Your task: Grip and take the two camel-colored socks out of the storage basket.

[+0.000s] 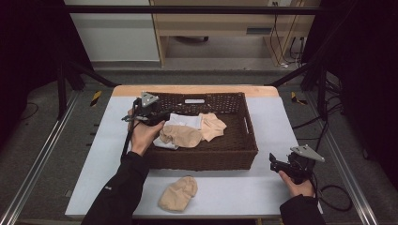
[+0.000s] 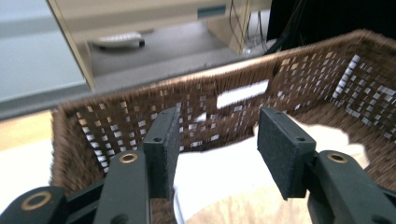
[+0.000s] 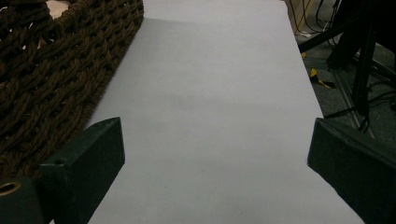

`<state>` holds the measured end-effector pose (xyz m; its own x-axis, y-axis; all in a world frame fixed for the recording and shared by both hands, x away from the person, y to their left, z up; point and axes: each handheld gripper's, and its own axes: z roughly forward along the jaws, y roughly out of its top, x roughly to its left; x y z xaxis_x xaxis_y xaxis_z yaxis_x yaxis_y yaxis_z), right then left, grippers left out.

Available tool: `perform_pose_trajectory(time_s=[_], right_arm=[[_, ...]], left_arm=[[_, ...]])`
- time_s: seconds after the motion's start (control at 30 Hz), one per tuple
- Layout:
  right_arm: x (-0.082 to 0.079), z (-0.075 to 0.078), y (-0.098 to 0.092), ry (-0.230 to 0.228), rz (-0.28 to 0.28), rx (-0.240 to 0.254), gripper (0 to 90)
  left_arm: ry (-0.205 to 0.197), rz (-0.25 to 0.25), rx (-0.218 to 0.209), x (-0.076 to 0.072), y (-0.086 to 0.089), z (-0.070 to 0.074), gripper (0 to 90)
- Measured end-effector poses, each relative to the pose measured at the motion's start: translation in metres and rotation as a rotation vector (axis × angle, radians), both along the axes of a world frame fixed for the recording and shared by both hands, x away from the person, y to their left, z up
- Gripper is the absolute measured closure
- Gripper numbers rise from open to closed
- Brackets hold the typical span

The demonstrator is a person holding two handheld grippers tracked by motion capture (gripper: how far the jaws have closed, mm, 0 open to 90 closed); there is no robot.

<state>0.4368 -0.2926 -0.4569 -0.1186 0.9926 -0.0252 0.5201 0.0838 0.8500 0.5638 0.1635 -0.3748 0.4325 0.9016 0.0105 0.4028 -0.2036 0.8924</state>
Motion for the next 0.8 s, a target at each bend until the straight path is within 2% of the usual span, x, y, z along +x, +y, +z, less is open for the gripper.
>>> perform_pose_trajectory(time_s=[0.1,0.27,0.37,0.6,0.8], right_arm=[[0.000,0.000,0.001,0.002,0.000,0.001,4.4],[0.001,-0.001,0.001,0.007,0.000,-0.006,4.5],[0.001,-0.001,0.001,0.008,0.000,-0.005,4.5],[0.001,-0.001,0.001,0.007,0.001,-0.006,4.6],[0.001,-0.001,0.002,0.013,0.002,-0.007,4.6]], left_arm=[[0.050,-0.005,0.004,0.005,-0.003,-0.011,49.3],[0.093,-0.023,0.046,0.009,-0.007,-0.024,49.8],[0.119,-0.031,0.056,0.010,-0.009,-0.031,50.1],[0.171,-0.025,0.101,0.013,-0.011,-0.040,49.0],[0.233,-0.022,0.150,0.015,-0.011,-0.049,45.4]])
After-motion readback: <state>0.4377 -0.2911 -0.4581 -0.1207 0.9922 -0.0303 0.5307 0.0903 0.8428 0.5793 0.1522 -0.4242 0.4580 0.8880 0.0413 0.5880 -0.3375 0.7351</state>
